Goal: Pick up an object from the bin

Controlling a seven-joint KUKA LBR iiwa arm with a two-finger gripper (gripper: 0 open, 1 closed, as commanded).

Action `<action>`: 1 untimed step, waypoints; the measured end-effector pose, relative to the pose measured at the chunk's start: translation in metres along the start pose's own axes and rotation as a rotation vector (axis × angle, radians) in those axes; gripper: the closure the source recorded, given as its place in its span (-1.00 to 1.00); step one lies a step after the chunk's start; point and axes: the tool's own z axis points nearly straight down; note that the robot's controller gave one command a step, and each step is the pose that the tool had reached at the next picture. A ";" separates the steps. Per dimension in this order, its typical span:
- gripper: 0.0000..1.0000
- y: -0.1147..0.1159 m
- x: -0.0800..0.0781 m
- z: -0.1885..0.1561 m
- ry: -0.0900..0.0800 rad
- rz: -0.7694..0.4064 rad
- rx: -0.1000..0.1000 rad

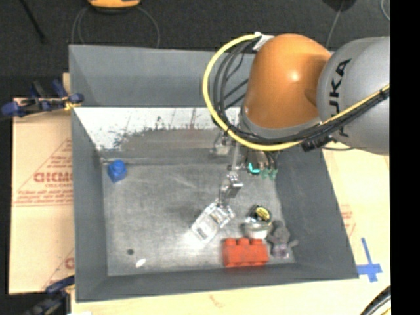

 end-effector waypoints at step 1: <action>-1.00 -0.021 0.011 0.069 -0.023 0.044 -0.001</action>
Offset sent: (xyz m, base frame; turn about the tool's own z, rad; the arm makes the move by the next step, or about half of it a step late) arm -0.0360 -0.0454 -0.1740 0.0826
